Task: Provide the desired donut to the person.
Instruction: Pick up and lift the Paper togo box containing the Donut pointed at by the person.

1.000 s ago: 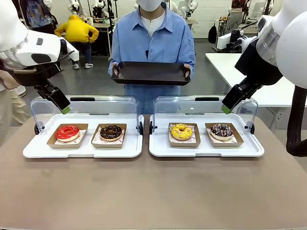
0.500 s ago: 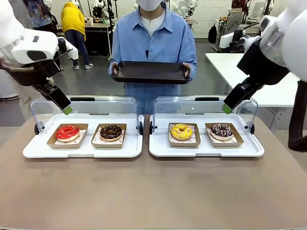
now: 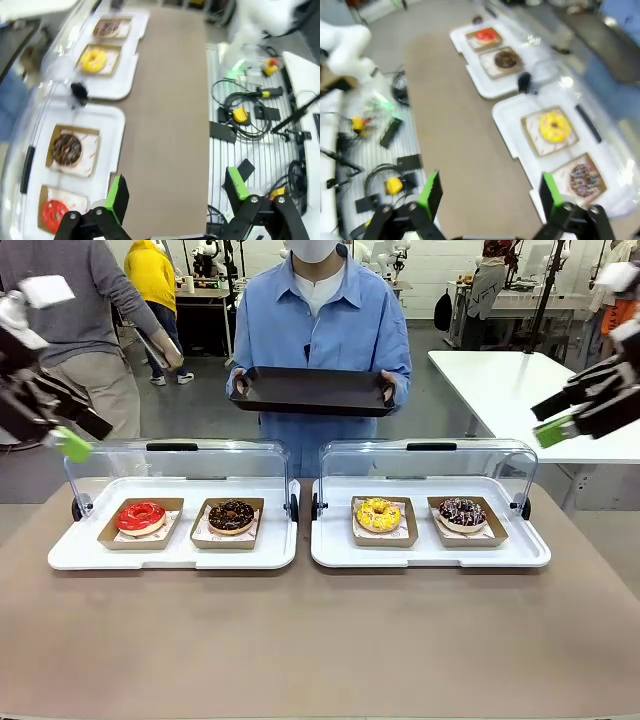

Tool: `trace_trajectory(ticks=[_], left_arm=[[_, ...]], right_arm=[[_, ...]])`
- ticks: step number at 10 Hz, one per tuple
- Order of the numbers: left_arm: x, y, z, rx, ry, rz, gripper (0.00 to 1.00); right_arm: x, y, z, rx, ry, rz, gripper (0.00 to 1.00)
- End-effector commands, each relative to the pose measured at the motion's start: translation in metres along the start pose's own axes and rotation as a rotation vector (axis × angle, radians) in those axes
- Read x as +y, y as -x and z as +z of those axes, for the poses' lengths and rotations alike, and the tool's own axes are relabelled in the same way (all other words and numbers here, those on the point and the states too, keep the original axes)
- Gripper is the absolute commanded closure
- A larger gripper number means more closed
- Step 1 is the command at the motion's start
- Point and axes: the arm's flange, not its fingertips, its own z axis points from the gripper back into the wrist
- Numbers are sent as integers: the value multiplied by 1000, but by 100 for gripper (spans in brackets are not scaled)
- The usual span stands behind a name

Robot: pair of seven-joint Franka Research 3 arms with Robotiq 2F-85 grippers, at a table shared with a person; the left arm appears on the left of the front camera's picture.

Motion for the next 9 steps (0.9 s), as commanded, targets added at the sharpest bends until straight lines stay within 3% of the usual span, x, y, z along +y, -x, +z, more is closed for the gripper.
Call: trace_trajectory(ticks=[1,4,7,9], left_arm=[[24,21,30,-120,106,-159,0],[40,68,68,-346,62,-267,0],[60,109,93,-492,-66,-227,0],[75,129,107,-531,-82,-174,0]], right_arm=[[-40,24,18,-128,-166,-54,0],[-75,60,48,-308,-251,-64,0],[-86,80,61,-345,-219,-81,0],[-90,92,66,-327,-198,-57,0]])
